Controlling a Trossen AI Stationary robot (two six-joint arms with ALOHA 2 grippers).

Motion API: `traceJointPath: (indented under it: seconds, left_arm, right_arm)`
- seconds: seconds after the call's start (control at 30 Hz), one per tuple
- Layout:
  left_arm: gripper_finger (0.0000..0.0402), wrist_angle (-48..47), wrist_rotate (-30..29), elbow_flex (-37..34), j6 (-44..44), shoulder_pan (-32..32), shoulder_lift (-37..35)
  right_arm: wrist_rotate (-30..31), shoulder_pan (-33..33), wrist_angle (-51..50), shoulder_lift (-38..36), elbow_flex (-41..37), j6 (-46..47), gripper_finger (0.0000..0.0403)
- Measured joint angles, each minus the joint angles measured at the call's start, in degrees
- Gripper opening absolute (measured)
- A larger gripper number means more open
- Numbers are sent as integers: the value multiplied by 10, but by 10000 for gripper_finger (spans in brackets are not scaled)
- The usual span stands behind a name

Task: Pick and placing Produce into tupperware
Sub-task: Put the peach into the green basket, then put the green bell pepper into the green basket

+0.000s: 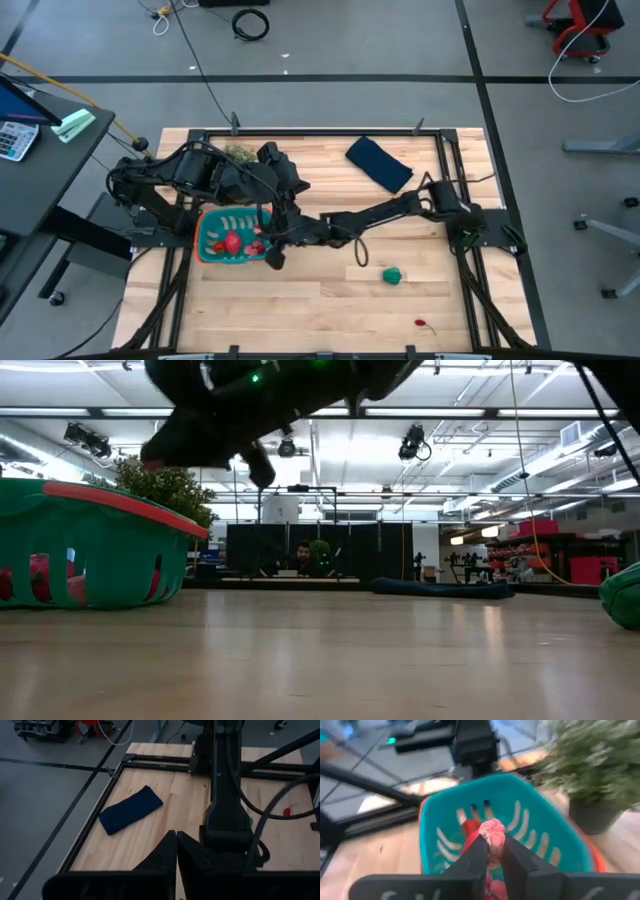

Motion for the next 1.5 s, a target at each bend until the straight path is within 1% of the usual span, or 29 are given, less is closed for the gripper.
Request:
traceJointPath:
  seconds: [0.1, 0.17, 0.27, 0.4, 0.47, 0.63, 0.7, 0.8, 0.93, 1.1, 1.23, 1.37, 1.5]
  left_arm:
    - [13, -6, 0, 0, 0, 0, 0]
    - [12, -11, 0, 0, 1, 0, 0]
    - [17, -15, 0, 0, 0, 0, 0]
    - [24, -20, 0, 0, -1, 0, 0]
    - [27, -21, 0, 0, -3, 0, 0]
    - [22, -22, 0, 0, -4, 0, 0]
    - [19, -23, 0, 0, -18, 0, 0]
    - [15, -28, 0, 0, -41, -1, 0]
    - [15, -43, 0, 0, -54, -13, 0]
    - [20, -55, -5, 0, -81, -40, 0]
    - [14, -58, -5, 0, -98, -64, 0]
    - [8, -57, 0, 0, -118, -86, 0]
    - [10, -47, -2, 1, -128, -101, 0]
  right_arm:
    - [-58, -8, -18, 38, 46, -10, 53]
    - [-86, -12, -44, 58, 73, -10, 61]
    - [-91, -16, -90, 84, 109, -11, 80]
    - [-89, -19, -146, 99, 141, -11, 117]
    - [-86, -20, -143, 98, 146, -11, 138]
    - [-82, -19, -151, 74, 144, -17, 181]
    - [-82, -19, -145, 67, 145, -21, 191]
    - [-82, -19, -180, 49, 144, -22, 199]
    - [-83, -18, -276, 3, 144, -22, 199]
    - [-78, -10, -437, -66, 144, -32, 193]
    - [-40, 4, -531, -117, 144, -36, 190]
    - [19, 18, -594, -151, 144, -36, 190]
    - [51, 29, -615, -173, 144, -23, 190]
